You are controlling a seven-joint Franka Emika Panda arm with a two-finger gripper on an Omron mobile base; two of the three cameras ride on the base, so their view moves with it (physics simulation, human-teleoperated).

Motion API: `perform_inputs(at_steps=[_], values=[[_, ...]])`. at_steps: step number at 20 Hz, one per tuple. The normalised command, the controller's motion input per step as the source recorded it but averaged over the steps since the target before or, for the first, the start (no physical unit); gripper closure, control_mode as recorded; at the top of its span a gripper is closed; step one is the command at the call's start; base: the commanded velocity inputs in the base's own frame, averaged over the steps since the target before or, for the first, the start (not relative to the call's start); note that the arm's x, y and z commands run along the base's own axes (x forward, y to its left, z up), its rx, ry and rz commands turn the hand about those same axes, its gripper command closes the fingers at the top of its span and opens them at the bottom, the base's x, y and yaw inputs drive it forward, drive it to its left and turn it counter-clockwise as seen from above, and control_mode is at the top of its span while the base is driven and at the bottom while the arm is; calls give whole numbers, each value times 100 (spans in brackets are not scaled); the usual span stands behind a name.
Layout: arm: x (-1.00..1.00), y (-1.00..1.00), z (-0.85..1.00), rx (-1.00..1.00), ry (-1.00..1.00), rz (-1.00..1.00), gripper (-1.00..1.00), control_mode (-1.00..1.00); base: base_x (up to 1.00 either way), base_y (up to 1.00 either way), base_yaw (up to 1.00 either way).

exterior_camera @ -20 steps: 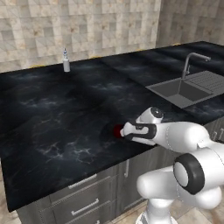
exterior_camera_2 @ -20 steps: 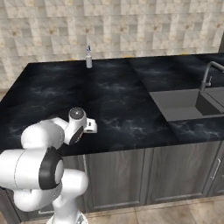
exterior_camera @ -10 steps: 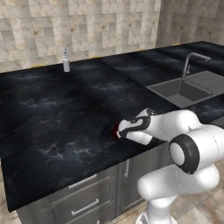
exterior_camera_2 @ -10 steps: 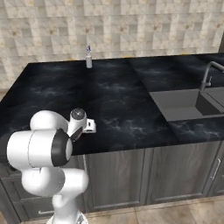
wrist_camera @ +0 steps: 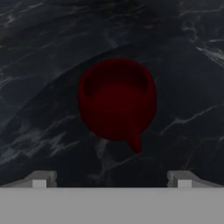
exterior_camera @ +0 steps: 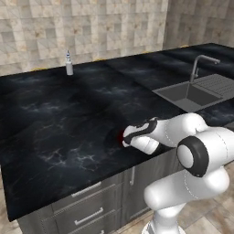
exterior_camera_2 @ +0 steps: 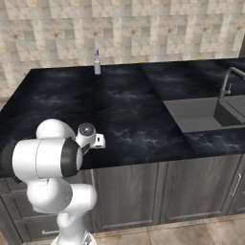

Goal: Move the mug from next to the sink to the open cabinet. Then, move the bowl with the avocado to the fridge to clear the area for faucet cleaning.

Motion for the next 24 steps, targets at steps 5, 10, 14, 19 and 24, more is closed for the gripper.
perform_inputs(at_steps=[5, 10, 14, 19, 24], values=[[8, 0, 0, 0, 0, 0, -100, -100, 0, 0, 0], [6, 0, 0, 0, 0, 0, -100, -100, 0, 0, 0], [7, 0, 0, 0, -2, 0, -100, -100, 0, 0, 0], [1, 0, 0, 0, -2, 0, -100, -100, 0, 0, 0], [0, 0, 0, 0, -10, 1, -100, -100, 0, 0, 0]])
